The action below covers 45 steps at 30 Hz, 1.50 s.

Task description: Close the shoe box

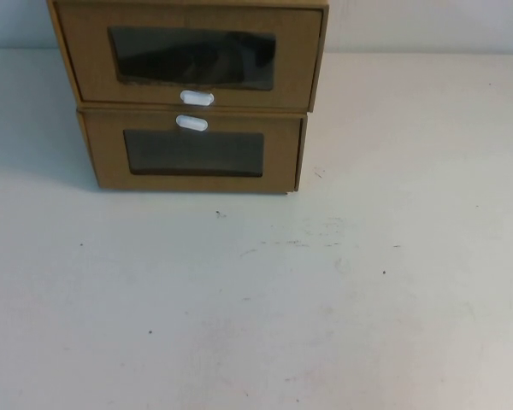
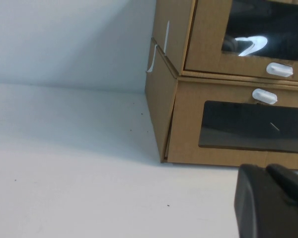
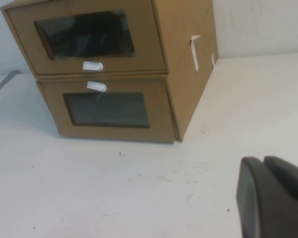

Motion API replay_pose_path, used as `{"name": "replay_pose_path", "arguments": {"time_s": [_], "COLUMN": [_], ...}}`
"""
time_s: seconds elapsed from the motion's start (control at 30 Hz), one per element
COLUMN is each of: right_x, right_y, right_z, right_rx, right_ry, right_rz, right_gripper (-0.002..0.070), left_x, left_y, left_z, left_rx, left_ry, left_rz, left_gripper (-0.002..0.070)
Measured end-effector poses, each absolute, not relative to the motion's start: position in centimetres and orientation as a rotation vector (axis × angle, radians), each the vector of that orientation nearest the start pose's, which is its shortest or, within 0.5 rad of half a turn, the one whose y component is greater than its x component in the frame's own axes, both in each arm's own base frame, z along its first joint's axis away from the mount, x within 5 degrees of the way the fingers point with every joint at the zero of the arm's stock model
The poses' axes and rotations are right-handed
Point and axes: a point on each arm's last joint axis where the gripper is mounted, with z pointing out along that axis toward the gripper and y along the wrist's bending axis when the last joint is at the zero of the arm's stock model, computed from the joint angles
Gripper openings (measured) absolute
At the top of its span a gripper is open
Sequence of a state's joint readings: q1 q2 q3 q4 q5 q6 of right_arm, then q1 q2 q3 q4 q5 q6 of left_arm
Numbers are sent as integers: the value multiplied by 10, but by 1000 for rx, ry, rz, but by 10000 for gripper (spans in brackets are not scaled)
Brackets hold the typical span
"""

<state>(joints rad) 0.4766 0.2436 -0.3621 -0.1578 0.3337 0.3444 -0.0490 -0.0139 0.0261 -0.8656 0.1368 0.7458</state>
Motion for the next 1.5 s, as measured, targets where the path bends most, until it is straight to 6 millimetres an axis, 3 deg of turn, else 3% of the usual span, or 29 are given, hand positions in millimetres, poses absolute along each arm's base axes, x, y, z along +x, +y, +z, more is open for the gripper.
{"name": "replay_pose_path", "arguments": {"time_s": [0.23, 0.37, 0.63, 0.73, 1.2, 1.5], "right_x": [62, 62, 64, 62, 57, 54], "right_y": [24, 20, 3, 0, 0, 6], "right_z": [288, 275, 216, 196, 196, 176], "right_rx": [-234, -238, 5, 66, 110, -63], "right_ry": [1717, 1750, 1724, 1672, 1592, 1819], "right_rz": [389, 312, 96, 88, 133, 73], "right_gripper": [-13, -13, -13, -13, -13, -13], "left_x": [55, 55, 55, 55, 55, 55], "left_y": [-12, -12, -12, -12, -12, -12], "left_z": [197, 197, 197, 197, 197, 197], "left_rx": [28, 28, 28, 28, 29, 29], "left_ry": [1588, 1588, 1588, 1588, 1590, 1590], "left_rz": [-212, -212, -212, -212, -213, -213], "left_gripper": [-5, -5, -5, -5, -5, -5]}}
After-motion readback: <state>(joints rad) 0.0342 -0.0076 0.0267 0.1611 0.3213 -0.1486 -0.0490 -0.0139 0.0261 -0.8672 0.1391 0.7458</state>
